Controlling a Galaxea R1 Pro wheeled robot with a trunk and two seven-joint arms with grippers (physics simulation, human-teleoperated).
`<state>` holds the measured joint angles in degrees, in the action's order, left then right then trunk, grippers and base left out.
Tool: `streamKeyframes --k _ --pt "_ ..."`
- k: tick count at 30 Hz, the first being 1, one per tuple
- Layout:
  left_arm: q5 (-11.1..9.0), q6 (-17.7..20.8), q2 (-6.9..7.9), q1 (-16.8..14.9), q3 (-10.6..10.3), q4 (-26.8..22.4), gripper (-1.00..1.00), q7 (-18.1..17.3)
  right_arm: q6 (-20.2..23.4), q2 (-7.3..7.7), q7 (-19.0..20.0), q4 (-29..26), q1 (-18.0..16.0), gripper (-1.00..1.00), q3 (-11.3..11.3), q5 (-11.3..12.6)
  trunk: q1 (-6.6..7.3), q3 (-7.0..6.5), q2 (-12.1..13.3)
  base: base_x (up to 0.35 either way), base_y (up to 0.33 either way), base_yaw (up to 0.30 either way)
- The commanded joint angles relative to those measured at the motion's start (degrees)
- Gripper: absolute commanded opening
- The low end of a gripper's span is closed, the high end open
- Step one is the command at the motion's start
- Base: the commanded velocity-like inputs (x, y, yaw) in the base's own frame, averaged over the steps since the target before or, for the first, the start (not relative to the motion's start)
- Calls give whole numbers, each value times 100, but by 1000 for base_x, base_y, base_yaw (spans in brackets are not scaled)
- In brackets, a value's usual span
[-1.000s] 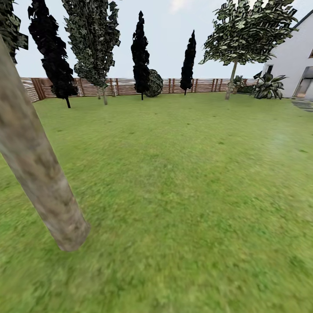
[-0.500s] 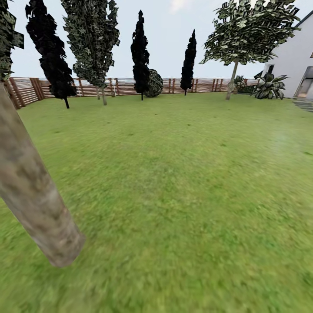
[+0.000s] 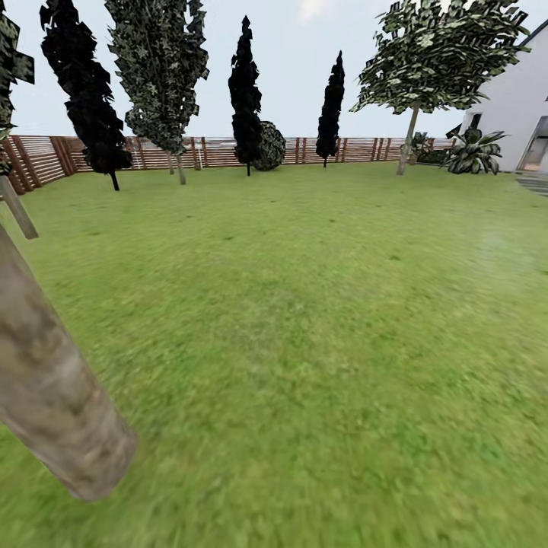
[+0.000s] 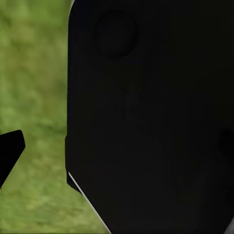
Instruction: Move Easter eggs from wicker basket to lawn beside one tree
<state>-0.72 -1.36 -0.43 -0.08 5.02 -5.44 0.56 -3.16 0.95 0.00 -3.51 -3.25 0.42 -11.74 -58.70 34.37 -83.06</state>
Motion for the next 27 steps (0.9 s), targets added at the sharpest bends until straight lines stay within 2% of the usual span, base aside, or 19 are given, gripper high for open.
streamKeyframes --k 1,27 --pt "-8 -13 -2 -1 41 -1 100 5 -18 1 0 5 -2 100 2 -33 -3 5 -2 326 0 0" --pt "-8 -13 -9 -1 43 -1 100 5 -18 1 0 -1 -2 100 1 -22 -3 5 -2 326 0 0"
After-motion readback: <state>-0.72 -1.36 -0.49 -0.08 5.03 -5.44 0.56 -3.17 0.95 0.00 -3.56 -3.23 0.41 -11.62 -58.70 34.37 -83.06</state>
